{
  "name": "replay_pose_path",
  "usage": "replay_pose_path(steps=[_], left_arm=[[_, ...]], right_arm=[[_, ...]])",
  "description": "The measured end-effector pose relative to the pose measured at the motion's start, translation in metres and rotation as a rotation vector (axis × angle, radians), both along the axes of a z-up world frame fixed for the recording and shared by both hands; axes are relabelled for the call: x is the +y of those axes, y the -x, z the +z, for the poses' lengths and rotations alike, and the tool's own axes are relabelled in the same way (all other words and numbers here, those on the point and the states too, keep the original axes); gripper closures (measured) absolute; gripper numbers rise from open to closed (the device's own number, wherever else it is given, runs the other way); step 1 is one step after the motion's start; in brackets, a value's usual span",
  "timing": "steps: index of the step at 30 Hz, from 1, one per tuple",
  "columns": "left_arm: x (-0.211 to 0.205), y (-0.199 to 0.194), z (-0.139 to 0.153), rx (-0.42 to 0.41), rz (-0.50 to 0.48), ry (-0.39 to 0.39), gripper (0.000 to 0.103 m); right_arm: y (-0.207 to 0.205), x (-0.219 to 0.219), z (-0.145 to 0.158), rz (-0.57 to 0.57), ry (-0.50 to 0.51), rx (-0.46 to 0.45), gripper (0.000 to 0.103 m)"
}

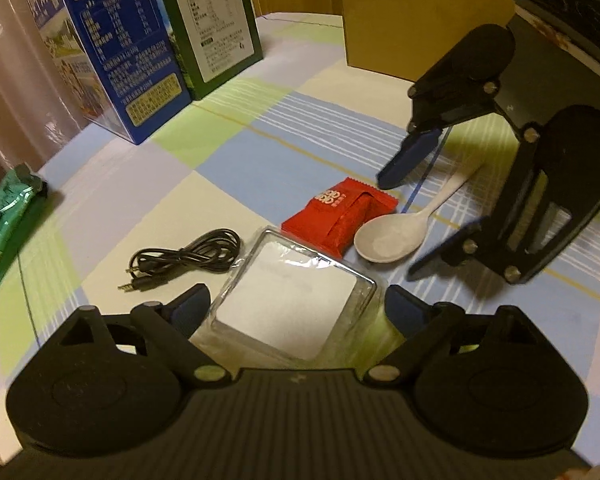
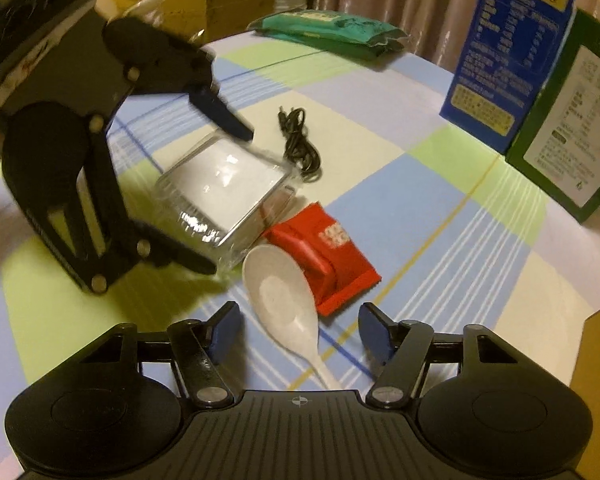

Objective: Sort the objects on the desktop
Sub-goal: 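Move left tool to the clear plastic case while right tool approaches the white spoon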

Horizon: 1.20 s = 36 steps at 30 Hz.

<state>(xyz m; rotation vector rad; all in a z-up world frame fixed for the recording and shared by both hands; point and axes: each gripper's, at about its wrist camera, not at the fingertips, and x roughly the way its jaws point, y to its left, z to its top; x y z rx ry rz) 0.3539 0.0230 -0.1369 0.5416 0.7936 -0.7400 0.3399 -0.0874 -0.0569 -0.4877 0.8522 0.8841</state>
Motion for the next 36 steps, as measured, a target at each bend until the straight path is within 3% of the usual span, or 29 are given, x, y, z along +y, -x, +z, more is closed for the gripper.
replay_pose_path(steps=[4,5,6,7,12,17,22,26,29,30,33,36], left_arm=[[0.003,0.003,0.0,0.003,0.02,0.015,0.02],[0.005,0.005,0.001,0.002,0.031,0.019,0.027],[0.006,0.008,0.001,0.002,0.043,0.021,0.028],[0.007,0.011,0.001,0.003,0.051,0.022,0.029],[0.006,0.034,0.001,0.021,0.108,0.011,0.037],[0.001,0.072,0.004,0.048,0.178,0.022,0.037],[-0.008,0.118,0.008,0.076,0.228,0.045,0.037],[-0.018,0.153,0.01,0.093,0.268,0.063,0.037],[-0.024,0.173,0.01,0.092,0.291,0.076,0.036],[-0.025,0.179,0.01,0.091,0.291,0.08,0.036],[-0.026,0.194,0.011,0.061,0.299,0.093,0.029],[-0.021,0.205,0.015,0.031,0.325,0.14,0.026]], right_arm=[[0.004,0.002,0.004,0.025,0.007,-0.009,0.052],[0.008,0.003,0.004,0.037,0.015,-0.015,0.053],[0.012,0.003,0.004,0.048,0.021,-0.021,0.056],[0.015,0.004,0.003,0.06,0.023,-0.016,0.066],[0.03,0.0,0.005,0.02,0.015,0.03,0.09],[0.054,-0.014,0.009,-0.073,0.027,0.059,0.093],[0.08,-0.045,0.015,-0.293,-0.031,0.194,0.099],[0.113,-0.07,0.017,-0.436,-0.087,0.281,0.099],[0.14,-0.076,0.02,-0.411,-0.11,0.25,0.097],[0.147,-0.076,0.021,-0.395,-0.12,0.24,0.09],[0.17,-0.084,0.023,-0.374,-0.122,0.165,0.045],[0.181,-0.09,0.019,-0.345,-0.142,0.125,0.044]])
